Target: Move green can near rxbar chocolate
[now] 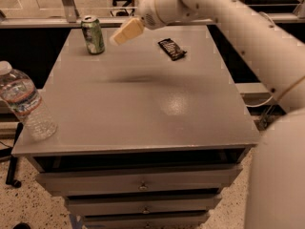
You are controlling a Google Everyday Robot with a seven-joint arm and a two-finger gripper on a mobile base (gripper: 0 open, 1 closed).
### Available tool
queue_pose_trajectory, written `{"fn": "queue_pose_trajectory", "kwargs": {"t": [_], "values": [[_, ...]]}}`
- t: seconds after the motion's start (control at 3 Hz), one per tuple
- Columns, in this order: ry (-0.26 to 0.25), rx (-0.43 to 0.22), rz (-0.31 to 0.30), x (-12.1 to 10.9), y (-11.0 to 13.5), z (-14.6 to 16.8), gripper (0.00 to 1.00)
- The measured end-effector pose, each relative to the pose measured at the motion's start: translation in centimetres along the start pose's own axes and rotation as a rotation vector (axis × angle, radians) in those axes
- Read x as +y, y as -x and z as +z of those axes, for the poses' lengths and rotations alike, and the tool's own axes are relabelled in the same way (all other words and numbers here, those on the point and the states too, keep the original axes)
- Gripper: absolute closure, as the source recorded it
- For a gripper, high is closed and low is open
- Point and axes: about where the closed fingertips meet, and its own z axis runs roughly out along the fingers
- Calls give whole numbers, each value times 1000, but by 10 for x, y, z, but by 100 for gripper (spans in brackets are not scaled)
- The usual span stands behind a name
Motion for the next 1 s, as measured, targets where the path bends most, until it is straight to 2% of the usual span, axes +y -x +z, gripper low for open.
{"fn": "queue_pose_trajectory", "kwargs": {"t": [0.33,0.67,1.0], "values": [[36,-88,88,-3,8,66,0],[75,-144,149,7,15,114,0],[92,-172,161,16,21,145,0]]}}
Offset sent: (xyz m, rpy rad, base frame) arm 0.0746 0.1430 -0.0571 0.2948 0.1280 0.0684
